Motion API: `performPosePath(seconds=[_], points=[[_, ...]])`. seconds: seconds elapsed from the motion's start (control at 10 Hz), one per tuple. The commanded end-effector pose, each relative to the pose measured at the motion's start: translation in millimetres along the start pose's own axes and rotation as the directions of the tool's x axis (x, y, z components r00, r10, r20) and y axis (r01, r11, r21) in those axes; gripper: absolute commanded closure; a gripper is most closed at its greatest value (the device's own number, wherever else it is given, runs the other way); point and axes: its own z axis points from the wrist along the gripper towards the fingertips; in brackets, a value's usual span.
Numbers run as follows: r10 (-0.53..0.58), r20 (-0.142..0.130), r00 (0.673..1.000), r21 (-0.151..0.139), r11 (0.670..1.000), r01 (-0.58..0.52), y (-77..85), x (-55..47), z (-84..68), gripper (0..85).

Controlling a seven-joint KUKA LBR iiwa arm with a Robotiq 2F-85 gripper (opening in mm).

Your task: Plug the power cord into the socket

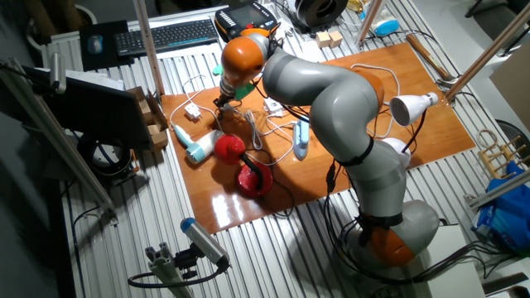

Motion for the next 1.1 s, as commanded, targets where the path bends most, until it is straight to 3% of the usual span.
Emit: performPosePath(seconds=[0.0, 0.4, 0.5, 1.0], points=[[0.0, 0.001, 1.0, 0.0, 1.0, 0.0, -0.1, 0.0, -0.5, 51.0], [-0.002, -0.003, 1.0, 0.007, 1.0, 0.002, -0.7, 0.0, 0.0, 51.0], [-0.003, -0.004, 1.0, 0.009, 1.0, 0.003, -0.9, 0.1, -0.1, 34.0], [-0.009, 0.008, 1.0, 0.038, 0.999, 0.008, -0.1, 0.6, 1.1, 34.0]])
